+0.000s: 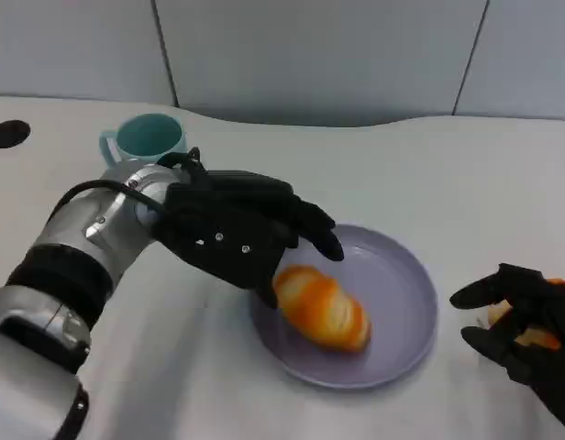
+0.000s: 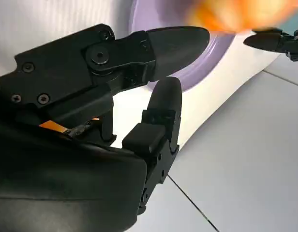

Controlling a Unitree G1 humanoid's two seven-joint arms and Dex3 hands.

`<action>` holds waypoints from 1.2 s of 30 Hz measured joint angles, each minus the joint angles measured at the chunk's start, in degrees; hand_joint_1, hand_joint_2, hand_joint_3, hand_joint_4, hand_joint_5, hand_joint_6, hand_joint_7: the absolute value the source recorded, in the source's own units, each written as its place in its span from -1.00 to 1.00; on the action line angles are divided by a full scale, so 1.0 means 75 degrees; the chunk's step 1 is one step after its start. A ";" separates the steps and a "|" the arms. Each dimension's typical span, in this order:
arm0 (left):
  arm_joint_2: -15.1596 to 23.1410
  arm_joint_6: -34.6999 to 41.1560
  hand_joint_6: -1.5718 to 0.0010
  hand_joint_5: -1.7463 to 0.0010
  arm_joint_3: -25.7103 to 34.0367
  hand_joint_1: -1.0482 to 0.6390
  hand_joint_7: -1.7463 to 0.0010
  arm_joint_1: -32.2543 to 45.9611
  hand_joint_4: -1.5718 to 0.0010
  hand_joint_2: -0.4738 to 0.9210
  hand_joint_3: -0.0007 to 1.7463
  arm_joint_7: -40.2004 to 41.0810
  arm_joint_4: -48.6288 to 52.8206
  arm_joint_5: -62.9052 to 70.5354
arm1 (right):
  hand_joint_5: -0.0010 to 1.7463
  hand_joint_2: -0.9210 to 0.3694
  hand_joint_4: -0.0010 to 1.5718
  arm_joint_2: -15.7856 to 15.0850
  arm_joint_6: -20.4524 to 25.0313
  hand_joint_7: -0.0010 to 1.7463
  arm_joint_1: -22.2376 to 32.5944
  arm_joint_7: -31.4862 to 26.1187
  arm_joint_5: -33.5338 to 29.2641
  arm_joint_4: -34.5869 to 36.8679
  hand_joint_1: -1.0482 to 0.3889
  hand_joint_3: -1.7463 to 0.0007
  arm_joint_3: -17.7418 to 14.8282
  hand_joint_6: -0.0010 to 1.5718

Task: Grasp the bread from the table and place it into the plate.

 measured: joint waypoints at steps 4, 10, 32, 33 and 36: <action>0.0002 0.0126 0.53 0.54 0.0015 -0.58 1.00 -0.0004 0.94 0.98 -1.00 -0.0324 -0.0194 -0.0084 | 0.41 -1.00 -0.05 0.0000 -0.0001 -0.06 0.0000 0.0000 -0.0002 -0.0001 0.08 0.74 0.0000 -0.11; 0.0042 0.0344 0.58 0.61 0.0064 -0.58 1.00 -0.0006 1.00 0.98 -1.00 -0.0650 -0.0541 -0.0279 | 0.40 -1.00 -0.07 0.0000 -0.0037 -0.06 -0.0004 0.0000 0.0004 -0.0001 0.08 0.73 0.0000 -0.11; 0.1558 0.0135 0.60 0.55 0.2416 -0.54 1.00 0.2646 0.87 1.00 -0.86 -0.1257 -0.2556 -0.3664 | 0.36 -1.00 -0.08 0.0010 0.0144 -0.08 -0.0018 0.0010 0.0010 -0.0048 0.09 0.73 -0.0026 -0.11; 0.1557 0.0157 0.62 0.56 0.2536 -0.56 1.00 0.2842 0.89 1.00 -0.85 -0.1303 -0.2570 -0.3831 | 0.36 -1.00 -0.08 0.0011 0.0163 -0.08 -0.0026 0.0019 0.0012 -0.0049 0.09 0.73 -0.0023 -0.11; 0.1554 0.0546 0.60 0.56 0.3016 -0.55 0.99 0.3561 0.85 1.00 -0.85 -0.1286 -0.2711 -0.4470 | 0.36 -1.00 -0.08 -0.0016 0.0135 -0.08 -0.0024 0.0032 0.0024 -0.0043 0.09 0.74 -0.0033 -0.10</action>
